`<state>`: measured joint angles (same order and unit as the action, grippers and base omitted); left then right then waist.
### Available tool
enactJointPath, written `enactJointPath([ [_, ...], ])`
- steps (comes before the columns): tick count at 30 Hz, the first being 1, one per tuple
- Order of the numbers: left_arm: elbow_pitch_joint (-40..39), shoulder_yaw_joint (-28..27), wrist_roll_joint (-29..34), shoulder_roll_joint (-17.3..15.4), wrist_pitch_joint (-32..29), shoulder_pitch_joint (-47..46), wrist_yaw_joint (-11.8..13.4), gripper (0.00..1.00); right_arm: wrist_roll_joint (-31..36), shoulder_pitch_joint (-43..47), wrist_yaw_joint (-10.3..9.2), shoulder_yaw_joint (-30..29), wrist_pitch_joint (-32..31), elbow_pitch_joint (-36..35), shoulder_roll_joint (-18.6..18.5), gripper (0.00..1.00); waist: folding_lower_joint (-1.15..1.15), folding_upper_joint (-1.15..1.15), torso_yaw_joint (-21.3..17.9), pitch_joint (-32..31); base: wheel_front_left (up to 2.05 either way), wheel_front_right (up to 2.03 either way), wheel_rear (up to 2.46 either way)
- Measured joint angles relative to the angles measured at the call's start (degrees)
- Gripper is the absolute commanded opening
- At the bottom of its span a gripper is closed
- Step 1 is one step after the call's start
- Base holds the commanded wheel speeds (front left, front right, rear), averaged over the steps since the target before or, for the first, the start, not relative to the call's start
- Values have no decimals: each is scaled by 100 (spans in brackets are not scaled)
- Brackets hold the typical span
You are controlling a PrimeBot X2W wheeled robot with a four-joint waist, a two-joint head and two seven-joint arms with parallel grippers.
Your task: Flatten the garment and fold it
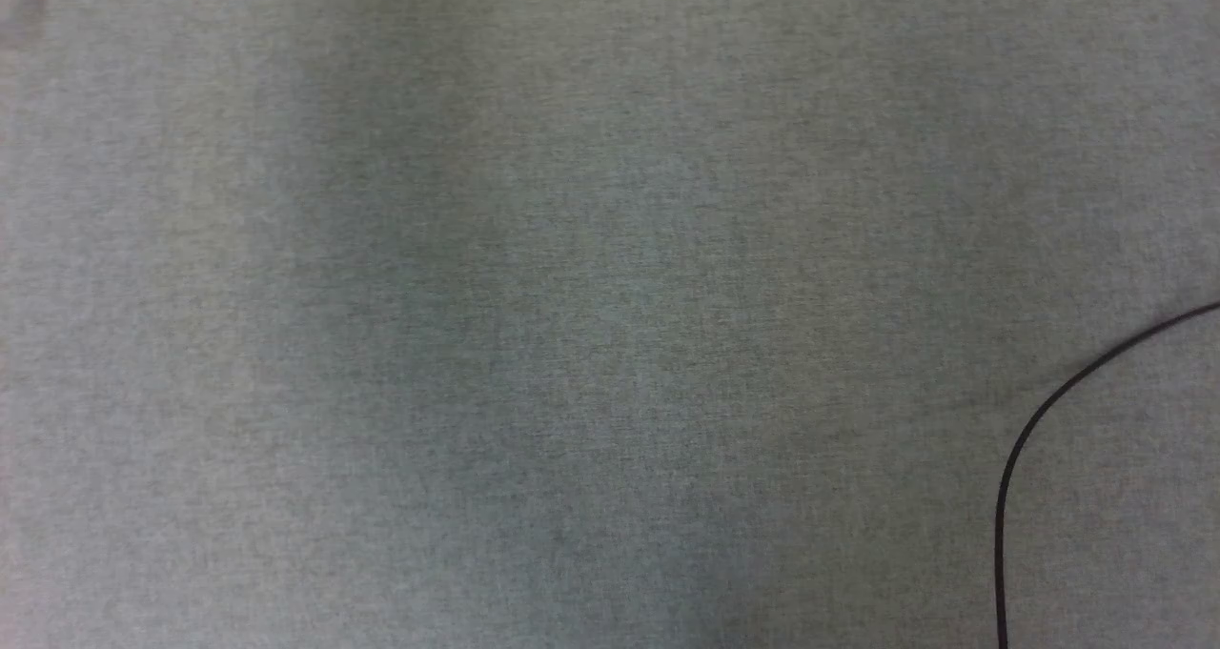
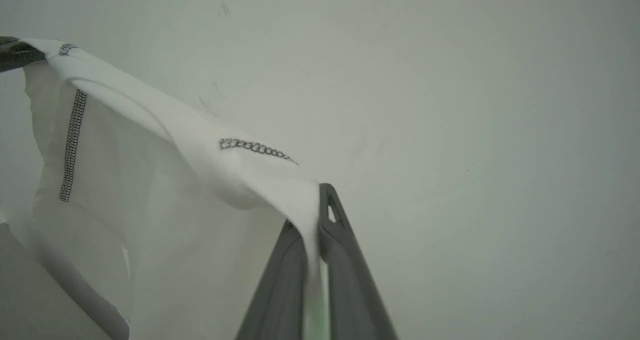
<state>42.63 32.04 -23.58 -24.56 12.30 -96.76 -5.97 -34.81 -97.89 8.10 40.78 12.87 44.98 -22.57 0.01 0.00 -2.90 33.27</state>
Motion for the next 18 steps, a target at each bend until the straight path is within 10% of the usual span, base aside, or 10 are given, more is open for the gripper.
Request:
enactJointPath([
  [18,-510,580,-285,390,237,5589,-3,0,-1504,4609,-51,1593,123,-1340,-417,0,-3,1,236,-1412,0,0,0],
])
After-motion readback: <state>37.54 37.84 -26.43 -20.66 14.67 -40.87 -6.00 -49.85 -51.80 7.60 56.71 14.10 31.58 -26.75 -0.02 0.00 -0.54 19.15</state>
